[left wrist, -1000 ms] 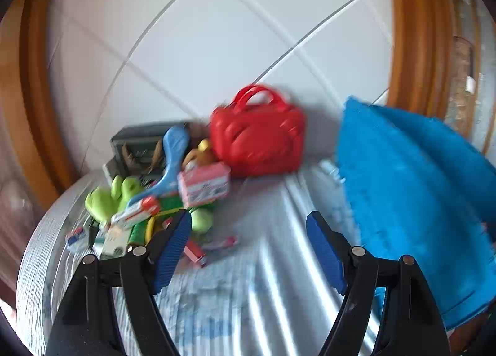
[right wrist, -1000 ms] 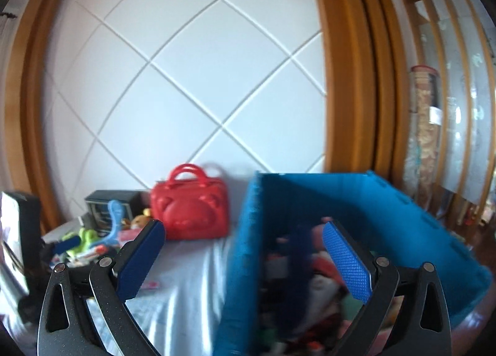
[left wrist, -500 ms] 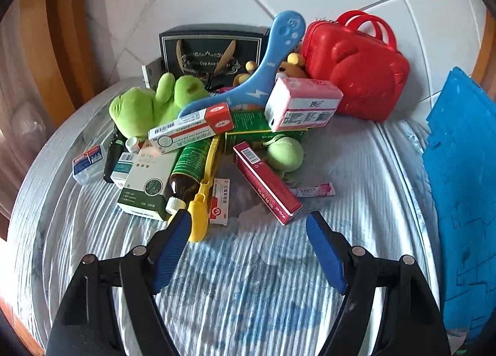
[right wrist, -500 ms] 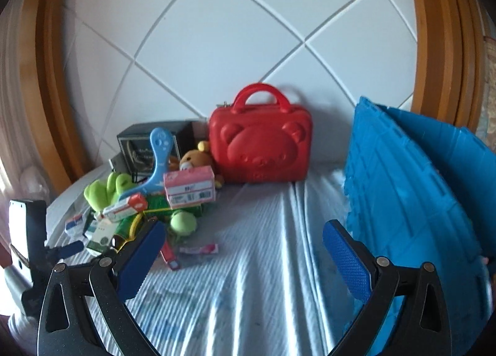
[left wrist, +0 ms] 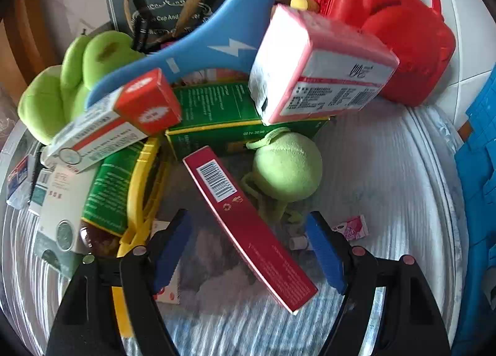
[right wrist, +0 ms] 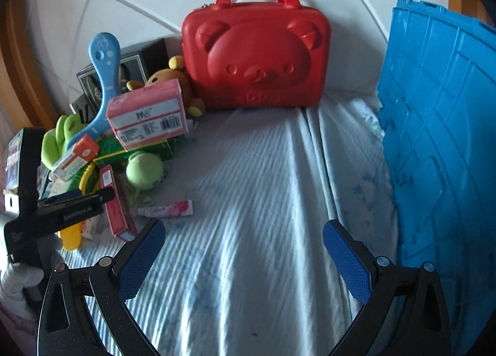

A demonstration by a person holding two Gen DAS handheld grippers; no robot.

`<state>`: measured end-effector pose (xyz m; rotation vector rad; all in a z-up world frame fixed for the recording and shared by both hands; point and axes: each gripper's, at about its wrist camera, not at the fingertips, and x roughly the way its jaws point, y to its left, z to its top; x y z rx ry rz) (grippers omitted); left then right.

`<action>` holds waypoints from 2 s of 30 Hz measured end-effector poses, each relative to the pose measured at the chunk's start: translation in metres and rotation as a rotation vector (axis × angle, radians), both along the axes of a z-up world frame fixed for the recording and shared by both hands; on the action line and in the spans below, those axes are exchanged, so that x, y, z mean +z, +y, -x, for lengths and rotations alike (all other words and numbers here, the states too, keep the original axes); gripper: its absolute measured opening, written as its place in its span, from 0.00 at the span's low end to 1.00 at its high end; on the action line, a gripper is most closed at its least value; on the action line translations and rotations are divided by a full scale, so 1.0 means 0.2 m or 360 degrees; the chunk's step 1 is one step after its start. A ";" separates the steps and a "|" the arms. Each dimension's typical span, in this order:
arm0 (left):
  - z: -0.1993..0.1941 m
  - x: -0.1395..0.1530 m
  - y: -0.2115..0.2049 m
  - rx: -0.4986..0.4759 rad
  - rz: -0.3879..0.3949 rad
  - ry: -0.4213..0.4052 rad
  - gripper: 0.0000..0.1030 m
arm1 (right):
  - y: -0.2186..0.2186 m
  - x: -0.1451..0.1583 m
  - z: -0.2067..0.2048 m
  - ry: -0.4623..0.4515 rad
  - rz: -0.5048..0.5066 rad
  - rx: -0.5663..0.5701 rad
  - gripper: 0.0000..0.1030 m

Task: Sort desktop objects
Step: 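Grasp the red medicine box with the left tool while the right tool grasps the green plush ball, then carry the red box and green plush into the blue crate and open both tools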

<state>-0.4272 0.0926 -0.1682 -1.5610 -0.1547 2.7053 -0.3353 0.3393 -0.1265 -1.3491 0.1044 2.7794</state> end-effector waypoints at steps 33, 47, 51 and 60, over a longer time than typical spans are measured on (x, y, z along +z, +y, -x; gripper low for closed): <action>-0.29 0.20 -0.18 -0.0069 -0.0109 0.0121 0.23 | -0.56 -0.24 0.46 -0.0140 0.0218 0.0469 0.57; -0.91 0.85 0.00 -0.0249 -0.0110 0.0574 0.23 | -0.41 0.55 -0.34 0.0356 0.0160 0.0375 0.56; -1.07 1.06 0.12 -0.0332 -0.0113 0.0730 0.23 | -0.31 0.75 -0.57 0.0513 0.0128 0.0303 0.56; -1.32 1.44 0.67 -0.0614 -0.0198 0.0954 0.23 | 0.11 1.10 -1.01 0.0814 0.0023 0.0027 0.56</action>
